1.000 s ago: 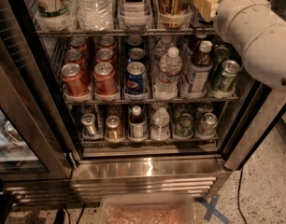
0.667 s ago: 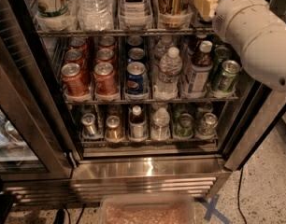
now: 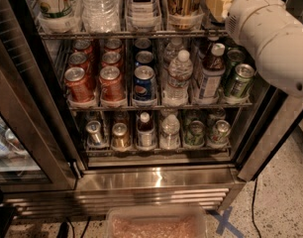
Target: Pick pepsi can from top shelf of fridge
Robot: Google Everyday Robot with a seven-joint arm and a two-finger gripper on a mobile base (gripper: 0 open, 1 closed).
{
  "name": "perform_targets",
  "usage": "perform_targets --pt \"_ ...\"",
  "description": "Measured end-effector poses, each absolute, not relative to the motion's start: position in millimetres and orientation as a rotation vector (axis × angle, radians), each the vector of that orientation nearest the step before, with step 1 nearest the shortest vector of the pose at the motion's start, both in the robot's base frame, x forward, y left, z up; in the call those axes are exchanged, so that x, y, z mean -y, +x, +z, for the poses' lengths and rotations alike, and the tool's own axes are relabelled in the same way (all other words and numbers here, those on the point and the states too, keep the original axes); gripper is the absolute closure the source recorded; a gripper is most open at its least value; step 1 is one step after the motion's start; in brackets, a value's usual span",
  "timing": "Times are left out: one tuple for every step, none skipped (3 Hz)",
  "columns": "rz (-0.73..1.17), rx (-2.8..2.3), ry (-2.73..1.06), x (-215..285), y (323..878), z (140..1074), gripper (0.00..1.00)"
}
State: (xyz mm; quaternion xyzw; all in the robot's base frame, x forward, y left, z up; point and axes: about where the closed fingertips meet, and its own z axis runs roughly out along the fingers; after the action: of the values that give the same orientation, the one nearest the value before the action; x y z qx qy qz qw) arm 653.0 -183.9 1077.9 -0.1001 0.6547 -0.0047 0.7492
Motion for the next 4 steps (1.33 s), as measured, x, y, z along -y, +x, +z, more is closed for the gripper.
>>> perform_targets --pt "-0.005 -1.428 -0.227 181 651 1081 1.00" --pt "0.005 -1.400 -0.227 179 647 1096 1.00" --pt "0.013 -1.368 -0.211 182 642 1109 1.00" --pt "0.013 -1.347 -0.207 186 637 1121 1.00"
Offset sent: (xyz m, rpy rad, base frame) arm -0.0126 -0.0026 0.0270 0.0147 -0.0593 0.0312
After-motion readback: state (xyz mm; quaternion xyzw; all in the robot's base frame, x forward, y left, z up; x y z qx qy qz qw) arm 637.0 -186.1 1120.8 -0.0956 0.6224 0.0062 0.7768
